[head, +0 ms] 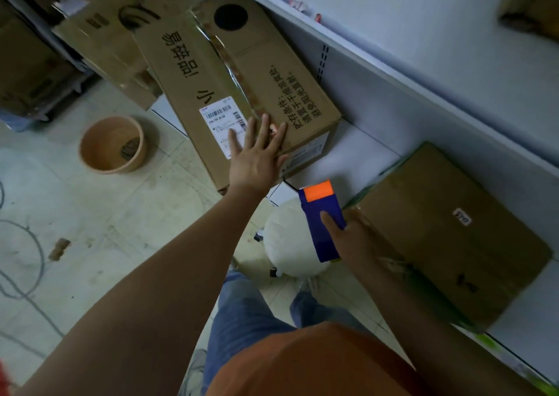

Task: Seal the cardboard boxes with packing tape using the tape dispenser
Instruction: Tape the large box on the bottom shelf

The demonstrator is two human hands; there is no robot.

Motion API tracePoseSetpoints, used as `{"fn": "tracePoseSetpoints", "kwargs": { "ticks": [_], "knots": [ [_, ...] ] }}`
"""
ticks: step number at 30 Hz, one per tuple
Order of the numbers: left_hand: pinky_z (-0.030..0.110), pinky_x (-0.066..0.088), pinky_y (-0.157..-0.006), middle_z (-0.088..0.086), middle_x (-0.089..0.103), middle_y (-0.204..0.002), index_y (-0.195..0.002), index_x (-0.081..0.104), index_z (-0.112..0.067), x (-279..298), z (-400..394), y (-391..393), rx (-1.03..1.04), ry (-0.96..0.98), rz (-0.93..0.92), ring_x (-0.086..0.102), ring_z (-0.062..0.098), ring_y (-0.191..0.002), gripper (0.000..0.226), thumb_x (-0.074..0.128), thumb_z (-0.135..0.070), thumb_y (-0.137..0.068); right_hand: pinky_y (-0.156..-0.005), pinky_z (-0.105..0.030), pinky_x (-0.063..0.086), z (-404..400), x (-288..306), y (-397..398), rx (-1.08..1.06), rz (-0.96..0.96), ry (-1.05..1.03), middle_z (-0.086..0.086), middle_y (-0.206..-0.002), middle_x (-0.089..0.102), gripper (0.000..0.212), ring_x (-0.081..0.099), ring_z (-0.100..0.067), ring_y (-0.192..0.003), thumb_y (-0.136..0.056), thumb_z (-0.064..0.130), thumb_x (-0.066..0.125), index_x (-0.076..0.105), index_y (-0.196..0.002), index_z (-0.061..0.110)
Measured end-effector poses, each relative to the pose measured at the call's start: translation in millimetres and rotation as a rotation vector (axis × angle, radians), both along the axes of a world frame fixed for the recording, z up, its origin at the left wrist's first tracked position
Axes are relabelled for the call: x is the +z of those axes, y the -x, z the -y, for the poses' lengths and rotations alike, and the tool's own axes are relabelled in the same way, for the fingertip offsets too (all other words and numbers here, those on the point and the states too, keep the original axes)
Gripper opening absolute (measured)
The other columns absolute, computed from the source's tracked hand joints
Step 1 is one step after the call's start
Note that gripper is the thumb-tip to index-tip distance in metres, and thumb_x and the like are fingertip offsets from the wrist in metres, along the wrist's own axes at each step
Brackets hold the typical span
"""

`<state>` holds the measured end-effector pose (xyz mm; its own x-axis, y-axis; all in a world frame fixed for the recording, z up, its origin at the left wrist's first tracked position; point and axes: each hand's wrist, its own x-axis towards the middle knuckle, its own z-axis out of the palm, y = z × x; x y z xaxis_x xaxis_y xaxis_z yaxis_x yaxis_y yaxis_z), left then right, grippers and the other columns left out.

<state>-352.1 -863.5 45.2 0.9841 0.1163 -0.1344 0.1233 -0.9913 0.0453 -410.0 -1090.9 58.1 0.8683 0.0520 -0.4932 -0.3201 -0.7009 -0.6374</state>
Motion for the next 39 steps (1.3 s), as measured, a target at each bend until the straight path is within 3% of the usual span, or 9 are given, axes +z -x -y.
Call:
{"fn": "tracePoseSetpoints", "kwargs": {
  "ticks": [5,9,14,21,25,28,31,34,39],
  "knots": [
    [0.054,-0.004,-0.122,0.008,-0.012,-0.165,-0.158,-0.007,-0.030,8,-6,-3,-0.083,0.066,-0.079,-0.013,0.027,-0.152,0.070,0.024,-0.056,-0.102,-0.040,-0.007,0.032,-2,28,-3,-0.119,-0.024,-0.148,0.001,-0.062,0.055,0.038,0.053,-0.009,-0.055,-0.094,0.045,0.057,0.051,-0.071,0.016],
    [0.044,-0.001,-0.125,-0.001,-0.008,-0.166,-0.159,-0.002,-0.025,28,-40,-11,-0.182,0.328,-0.162,-0.013,0.015,-0.151,0.069,0.014,-0.060,-0.102,-0.050,-0.021,0.042,-32,65,-21,-0.192,-0.025,-0.319,-0.004,-0.069,0.063,0.042,0.061,-0.018,-0.063,-0.092,0.050,0.056,0.058,-0.076,0.011],
    [0.047,0.001,-0.124,-0.003,-0.007,-0.167,-0.159,-0.004,-0.027,29,-91,-35,-0.253,0.089,-0.233,-0.009,0.019,-0.153,0.061,0.010,-0.052,-0.105,-0.054,-0.024,0.043,-104,91,-60,-0.189,-0.043,-0.319,-0.002,-0.075,0.064,0.045,0.062,-0.013,-0.066,-0.091,0.058,0.054,0.056,-0.078,0.015],
    [0.056,-0.006,-0.121,-0.012,-0.011,-0.165,-0.155,-0.011,-0.042,15,-170,-97,-0.296,0.013,-0.201,-0.012,0.026,-0.153,0.061,0.011,-0.060,-0.101,-0.065,-0.033,0.043,-177,88,-111,-0.294,-0.116,-0.008,-0.003,-0.079,0.058,0.049,0.056,-0.018,-0.070,-0.093,0.060,0.050,0.051,-0.073,0.015],
    [0.059,-0.007,-0.119,-0.012,-0.015,-0.165,-0.155,-0.013,-0.041,16,-217,-144,-0.307,-0.032,-0.219,-0.016,0.029,-0.152,0.065,0.010,-0.064,-0.099,-0.076,-0.029,0.036,-203,88,-124,-0.155,-0.131,0.225,-0.015,-0.112,0.061,0.059,0.054,-0.025,-0.091,-0.095,0.058,0.048,0.059,-0.118,0.004],
    [0.063,-0.004,-0.119,-0.004,-0.013,-0.166,-0.157,-0.010,-0.038,22,-267,-176,-0.309,-0.048,-0.152,-0.015,0.032,-0.151,0.074,0.022,-0.069,-0.097,-0.077,-0.029,0.037,-221,86,-128,-0.130,-0.166,0.303,-0.018,-0.128,0.057,0.062,0.052,-0.027,-0.094,-0.096,0.056,0.047,0.054,-0.128,0.003],
    [0.058,0.005,-0.118,0.007,0.006,-0.167,-0.158,-0.001,-0.033,27,-329,-195,-0.007,0.126,-0.046,0.007,0.039,-0.151,0.094,0.046,-0.073,-0.088,-0.076,-0.028,0.036,-220,91,-134,-0.157,-0.217,0.326,-0.018,-0.134,0.054,0.069,0.052,-0.026,-0.096,-0.094,0.058,0.049,0.048,-0.135,0.003],
    [0.051,0.047,-0.100,0.014,0.059,-0.134,-0.141,0.043,-0.018,33,-355,-196,0.198,0.397,-0.171,0.056,0.038,-0.121,0.080,0.060,-0.070,-0.082,-0.082,-0.029,0.040,-210,98,-136,-0.161,-0.237,0.213,-0.014,-0.140,0.052,0.067,0.054,-0.030,-0.118,-0.092,0.056,0.055,0.046,-0.140,0.009],
    [0.038,0.045,-0.079,0.011,0.067,-0.111,-0.118,0.059,-0.015,46,-322,-158,0.158,0.354,-0.166,0.063,0.034,-0.105,0.056,0.061,-0.062,-0.087,-0.077,-0.036,0.051,-196,114,-109,-0.278,-0.177,0.190,-0.016,-0.101,0.070,0.062,0.065,-0.028,-0.087,-0.082,0.067,0.058,0.066,-0.098,0.008]
  ]
}}
